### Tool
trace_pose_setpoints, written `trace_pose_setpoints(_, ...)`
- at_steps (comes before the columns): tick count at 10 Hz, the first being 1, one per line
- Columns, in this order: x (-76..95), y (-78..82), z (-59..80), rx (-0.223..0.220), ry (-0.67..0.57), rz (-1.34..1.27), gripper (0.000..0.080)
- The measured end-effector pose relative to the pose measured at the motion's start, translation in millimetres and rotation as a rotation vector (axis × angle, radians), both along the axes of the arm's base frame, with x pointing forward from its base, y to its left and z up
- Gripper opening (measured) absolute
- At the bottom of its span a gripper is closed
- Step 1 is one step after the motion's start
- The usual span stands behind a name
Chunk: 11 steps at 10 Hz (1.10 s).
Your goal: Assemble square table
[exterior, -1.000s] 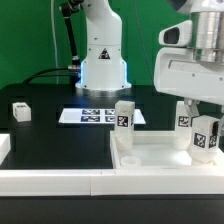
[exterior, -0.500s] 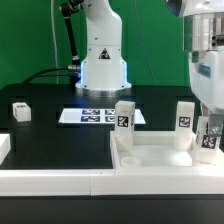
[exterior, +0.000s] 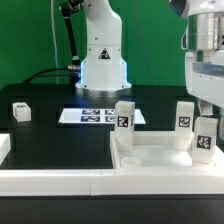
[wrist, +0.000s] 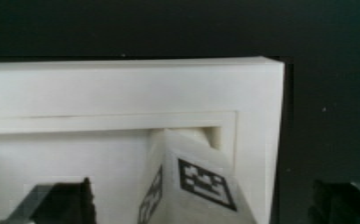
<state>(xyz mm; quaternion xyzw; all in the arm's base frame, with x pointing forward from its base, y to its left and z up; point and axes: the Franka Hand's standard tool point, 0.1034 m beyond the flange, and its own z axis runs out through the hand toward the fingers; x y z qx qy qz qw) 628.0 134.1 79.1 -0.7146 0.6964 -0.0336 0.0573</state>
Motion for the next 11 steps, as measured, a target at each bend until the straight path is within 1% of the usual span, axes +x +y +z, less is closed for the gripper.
trace_pose_setpoints(1, 2.3, -0.3, 0.6, -0.034, -0.027, 0.214, 0.0635)
trace_pose_setpoints(5, 1.5, -3.2, -1.4, -0.086, -0.046, 0.537, 0.0648)
trace_pose_setpoints(6, 3.8, -10.0, -2.0, -0.14, -0.039, 0.78, 0.0648)
trace_pose_setpoints(7, 7.0, -10.6, -1.7, -0.179, -0.035, 0.907, 0.0648)
trace_pose_setpoints(8, 7.0, -7.5, -0.9, -0.2, -0.023, 0.999, 0.0648)
trace_pose_setpoints(9, 7.4, -8.5, -1.0, -0.197, -0.025, 0.985, 0.0648)
trace_pose_setpoints(10, 7.4, -8.4, -1.0, -0.196, -0.025, 0.973, 0.0527)
trace_pose_setpoints(11, 7.4, -8.5, -1.0, -0.196, -0.025, 0.973, 0.0388)
